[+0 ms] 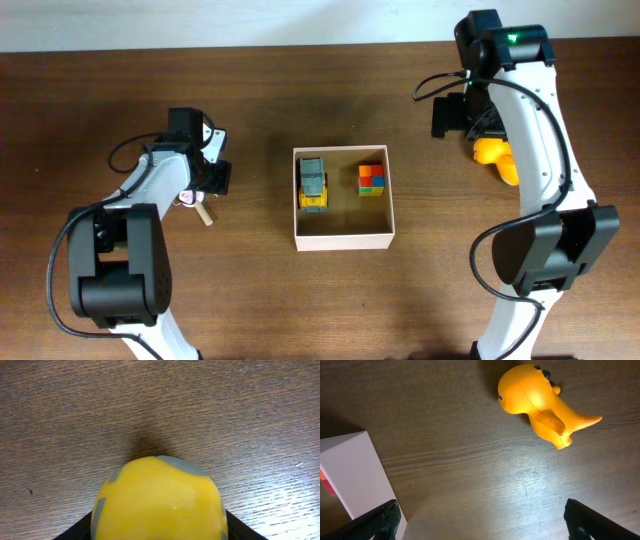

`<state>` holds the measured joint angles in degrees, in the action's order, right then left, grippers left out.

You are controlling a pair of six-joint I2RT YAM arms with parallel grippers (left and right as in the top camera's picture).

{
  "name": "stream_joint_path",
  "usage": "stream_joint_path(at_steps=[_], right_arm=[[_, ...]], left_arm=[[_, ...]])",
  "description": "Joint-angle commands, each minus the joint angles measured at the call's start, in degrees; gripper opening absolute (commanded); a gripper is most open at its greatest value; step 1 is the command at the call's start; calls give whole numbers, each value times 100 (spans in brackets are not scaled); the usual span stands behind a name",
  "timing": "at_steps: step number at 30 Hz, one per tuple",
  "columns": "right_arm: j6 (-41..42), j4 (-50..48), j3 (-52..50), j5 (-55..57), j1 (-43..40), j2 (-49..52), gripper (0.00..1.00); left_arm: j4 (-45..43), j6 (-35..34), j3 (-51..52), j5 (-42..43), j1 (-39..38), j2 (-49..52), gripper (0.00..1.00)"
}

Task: Pack container
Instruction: 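Lift the yellow ball with the left gripper and carry it over the box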

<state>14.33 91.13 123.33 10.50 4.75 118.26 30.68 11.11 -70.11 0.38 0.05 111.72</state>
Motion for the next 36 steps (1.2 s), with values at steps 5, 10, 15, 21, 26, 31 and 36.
stream_joint_path(at_steps=[5,10,15,21,26,31,36], right_arm=[[-42,17,96,74,9,-175,99],[-55,17,96,72,9,-175,99],[-55,17,96,72,9,-175,99],[-55,15,96,72,9,-170,99],[-55,15,96,74,9,-164,99],[-55,15,96,74,9,-164,99],[-55,13,96,74,9,-164,99]], left_arm=[[129,11,-260,-39,-7,55,57],[586,9,-863,-35,-17,55,46],[955,9,-1318,-17,-79,55,46],[1950,13,-2371,-17,-516,55,46],[2653,17,-3268,-17,-1147,55,46],[2894,17,-3646,-20,-1786,55,46],[3014,15,-3644,-20,-2468,79,46]])
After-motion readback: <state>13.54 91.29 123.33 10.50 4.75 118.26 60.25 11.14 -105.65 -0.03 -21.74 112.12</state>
